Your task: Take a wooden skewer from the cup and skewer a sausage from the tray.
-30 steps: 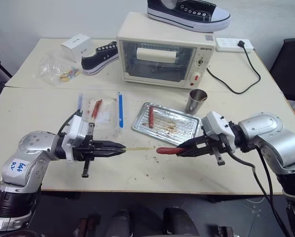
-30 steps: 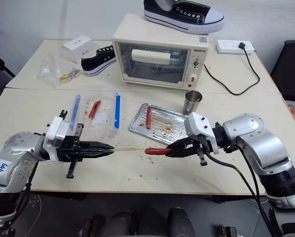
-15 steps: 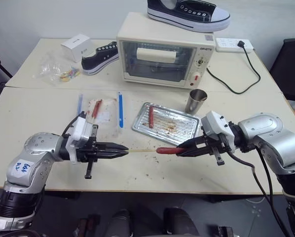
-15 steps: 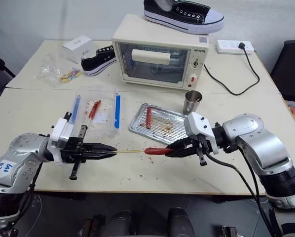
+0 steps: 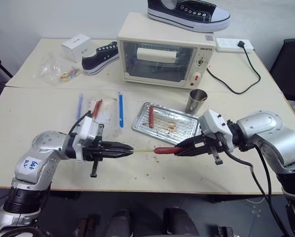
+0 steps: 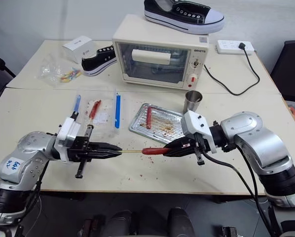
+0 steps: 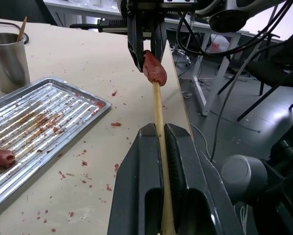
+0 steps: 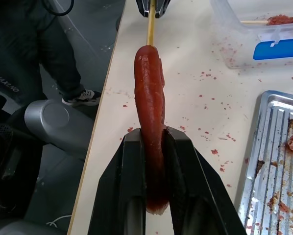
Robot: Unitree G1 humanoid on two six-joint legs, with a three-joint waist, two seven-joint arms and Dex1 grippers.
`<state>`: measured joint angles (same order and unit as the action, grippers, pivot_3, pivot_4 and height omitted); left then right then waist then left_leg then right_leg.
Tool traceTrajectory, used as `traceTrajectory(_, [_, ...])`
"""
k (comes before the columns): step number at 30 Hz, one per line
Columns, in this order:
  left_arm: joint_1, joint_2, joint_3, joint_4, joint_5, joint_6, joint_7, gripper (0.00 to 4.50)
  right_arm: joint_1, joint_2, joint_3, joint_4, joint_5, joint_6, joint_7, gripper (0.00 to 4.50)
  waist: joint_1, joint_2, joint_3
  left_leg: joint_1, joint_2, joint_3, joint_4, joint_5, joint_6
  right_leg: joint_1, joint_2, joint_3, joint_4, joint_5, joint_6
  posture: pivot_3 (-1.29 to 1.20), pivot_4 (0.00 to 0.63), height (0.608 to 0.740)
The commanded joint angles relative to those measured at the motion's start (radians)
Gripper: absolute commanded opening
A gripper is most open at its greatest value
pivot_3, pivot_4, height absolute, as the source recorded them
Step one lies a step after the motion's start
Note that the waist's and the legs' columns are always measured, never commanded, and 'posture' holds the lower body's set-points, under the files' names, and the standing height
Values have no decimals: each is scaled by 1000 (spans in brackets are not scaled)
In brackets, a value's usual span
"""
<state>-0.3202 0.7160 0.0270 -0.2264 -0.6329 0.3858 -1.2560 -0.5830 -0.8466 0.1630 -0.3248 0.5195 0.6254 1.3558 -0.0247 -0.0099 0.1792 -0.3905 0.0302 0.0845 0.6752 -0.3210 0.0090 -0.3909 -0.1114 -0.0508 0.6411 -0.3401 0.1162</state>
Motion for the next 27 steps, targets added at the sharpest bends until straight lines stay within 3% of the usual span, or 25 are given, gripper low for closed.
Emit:
traceTrajectory(1, [-20, -14, -9, -13, 11, -20, 3, 0, -31, 9, 4, -48, 25, 16, -4, 523, 0, 0, 0, 0, 0, 0, 0, 0, 0, 0, 0, 0, 0, 0, 0, 0, 150, 740])
traceTrajectory(26, [-36, -102, -41, 12, 30, -44, 25, 0, -91, 59, 23, -69, 42, 137, -67, 523, 0, 0, 0, 0, 0, 0, 2, 0, 1, 0, 0, 0, 1, 0, 0, 0, 150, 740])
traceTrajectory(27, [-34, -104, -39, 12, 29, -45, 27, 0, -90, 60, 21, -69, 39, 136, -71, 722, 0, 0, 0, 0, 0, 0, 2, 0, 1, 0, 0, 0, 1, 0, 0, 0, 150, 740])
